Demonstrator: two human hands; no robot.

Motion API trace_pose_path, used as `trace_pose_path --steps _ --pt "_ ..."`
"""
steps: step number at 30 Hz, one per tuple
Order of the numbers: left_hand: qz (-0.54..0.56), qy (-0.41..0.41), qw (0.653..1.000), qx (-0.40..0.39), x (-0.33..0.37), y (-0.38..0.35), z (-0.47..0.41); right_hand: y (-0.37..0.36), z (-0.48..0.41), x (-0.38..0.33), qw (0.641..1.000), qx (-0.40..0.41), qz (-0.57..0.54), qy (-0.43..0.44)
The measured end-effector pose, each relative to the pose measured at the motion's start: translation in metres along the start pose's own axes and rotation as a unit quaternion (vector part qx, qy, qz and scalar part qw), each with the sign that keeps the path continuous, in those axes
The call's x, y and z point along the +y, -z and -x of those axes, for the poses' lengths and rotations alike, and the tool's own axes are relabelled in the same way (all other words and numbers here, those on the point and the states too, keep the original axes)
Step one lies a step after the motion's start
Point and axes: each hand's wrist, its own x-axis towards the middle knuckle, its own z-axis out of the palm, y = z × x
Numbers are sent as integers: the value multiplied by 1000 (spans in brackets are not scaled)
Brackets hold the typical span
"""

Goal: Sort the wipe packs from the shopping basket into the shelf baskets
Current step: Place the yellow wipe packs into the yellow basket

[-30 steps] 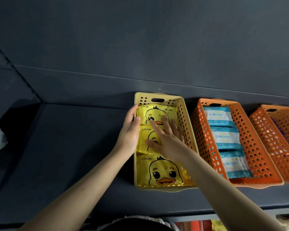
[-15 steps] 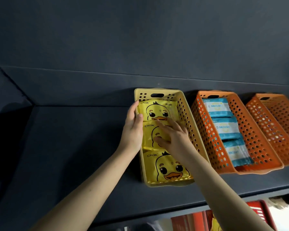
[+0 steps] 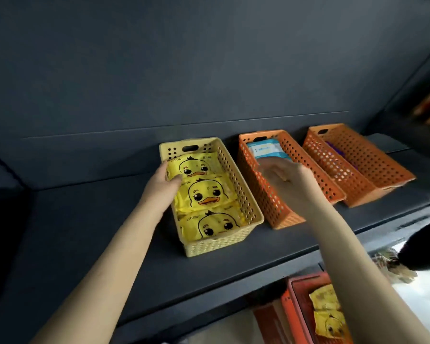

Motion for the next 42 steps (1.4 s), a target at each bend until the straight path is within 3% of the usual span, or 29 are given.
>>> trace_pose_path --steps 3,6,9,13,16,18,23,30,38,42 --pt "-141 -39 988 50 13 -21 25 51 49 25 998 63 10 -22" --pt "-251 -114 953 125 26 -62 65 95 116 59 993 93 31 -68" --pt "-232 -201 942 138 27 -117 115 130 192 99 986 92 57 -128" --pt "-150 -282 947 40 12 -198 186 160 289 148 958 105 14 -266" --pt "-133 -238 957 -96 -11 -253 223 163 346 190 930 142 -30 -337" --pt "-165 -213 947 -177 -33 -286 240 157 374 219 907 152 -81 -385" --pt "-242 -123 915 -300 -96 -359 250 129 416 299 855 151 -127 -480" --pt "-275 13 892 -357 -160 -443 216 98 410 392 805 96 -147 -567" --pt "-298 162 867 -366 -236 -548 170 87 362 519 817 60 -118 -562" --pt "-316 228 849 -358 -299 -603 146 71 342 603 799 62 -114 -587"
